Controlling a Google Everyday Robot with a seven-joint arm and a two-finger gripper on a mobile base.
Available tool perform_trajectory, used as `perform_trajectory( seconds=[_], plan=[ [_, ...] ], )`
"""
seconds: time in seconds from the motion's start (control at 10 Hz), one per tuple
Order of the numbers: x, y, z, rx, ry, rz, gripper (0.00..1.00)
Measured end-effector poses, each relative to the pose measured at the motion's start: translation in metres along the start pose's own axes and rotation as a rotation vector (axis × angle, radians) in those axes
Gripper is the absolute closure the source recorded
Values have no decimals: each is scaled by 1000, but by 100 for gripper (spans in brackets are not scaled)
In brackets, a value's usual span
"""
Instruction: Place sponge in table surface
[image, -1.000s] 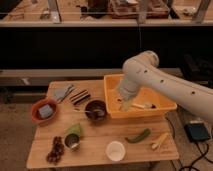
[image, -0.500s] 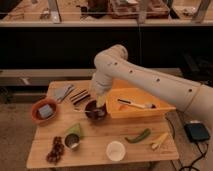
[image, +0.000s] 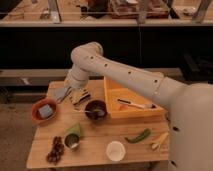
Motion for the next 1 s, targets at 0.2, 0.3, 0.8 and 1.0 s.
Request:
perform_trajectory(
  seconds=[0.2, 0.3, 0.8, 1.0],
  plan=[
    [-30, -18, 19, -9, -38, -49, 35],
    [-32, -19, 21, -10, -41, -53, 35],
    [-31, -18, 17, 10, -31, -65, 35],
    [-37, -25, 26, -18, -7, -118, 35]
  ],
)
